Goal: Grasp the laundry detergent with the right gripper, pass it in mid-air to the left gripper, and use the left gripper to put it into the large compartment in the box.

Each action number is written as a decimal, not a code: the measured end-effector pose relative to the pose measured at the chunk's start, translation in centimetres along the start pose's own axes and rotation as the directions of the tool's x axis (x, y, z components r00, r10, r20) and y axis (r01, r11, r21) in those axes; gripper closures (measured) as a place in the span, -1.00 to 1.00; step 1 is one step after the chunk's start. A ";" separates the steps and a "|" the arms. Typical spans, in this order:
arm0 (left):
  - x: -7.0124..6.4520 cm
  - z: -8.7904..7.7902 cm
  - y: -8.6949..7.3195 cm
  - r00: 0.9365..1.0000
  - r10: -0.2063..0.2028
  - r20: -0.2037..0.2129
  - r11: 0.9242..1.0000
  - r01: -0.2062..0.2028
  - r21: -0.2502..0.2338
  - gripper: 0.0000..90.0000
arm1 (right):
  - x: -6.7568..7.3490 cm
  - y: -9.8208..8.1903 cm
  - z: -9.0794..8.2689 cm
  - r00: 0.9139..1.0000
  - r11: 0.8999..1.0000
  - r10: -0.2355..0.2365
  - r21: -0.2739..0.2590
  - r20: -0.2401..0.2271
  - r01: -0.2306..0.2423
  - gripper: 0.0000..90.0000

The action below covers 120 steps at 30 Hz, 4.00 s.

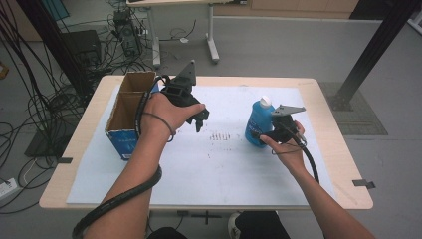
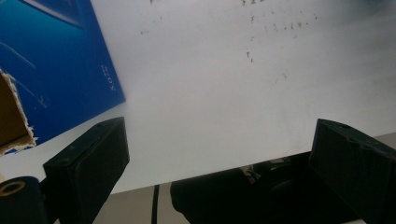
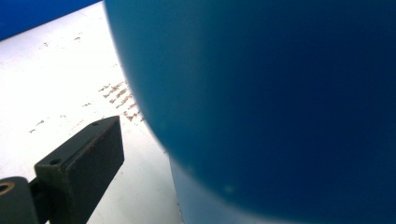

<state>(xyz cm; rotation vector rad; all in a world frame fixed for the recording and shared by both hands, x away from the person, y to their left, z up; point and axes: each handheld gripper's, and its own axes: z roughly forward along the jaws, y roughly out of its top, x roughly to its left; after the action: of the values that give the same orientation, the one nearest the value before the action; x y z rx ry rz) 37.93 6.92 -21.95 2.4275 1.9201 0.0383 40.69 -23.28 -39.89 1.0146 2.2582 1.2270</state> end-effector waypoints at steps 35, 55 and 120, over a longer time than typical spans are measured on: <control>-0.7 -0.4 0.4 1.000 0.018 -0.009 1.000 -0.018 -0.001 -0.88 | 0.1 0.2 -0.3 0.999 0.999 -0.008 -0.053 0.034 0.010 -0.96; -0.8 -0.5 0.3 1.000 0.015 -0.011 1.000 -0.015 -0.009 -0.88 | 0.3 0.3 -0.3 0.999 0.997 -0.007 -0.073 0.032 0.009 -0.96; -1.1 -1.0 0.4 0.999 0.027 -0.033 1.000 -0.027 -0.010 -0.89 | 0.4 0.5 -0.3 0.999 0.996 -0.014 -0.083 0.039 0.017 -0.96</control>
<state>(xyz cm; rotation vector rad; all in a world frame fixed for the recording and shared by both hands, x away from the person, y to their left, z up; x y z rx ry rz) 38.01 5.75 -20.88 2.4615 1.8948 0.0895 40.46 -23.00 -39.35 0.9800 2.1628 1.2726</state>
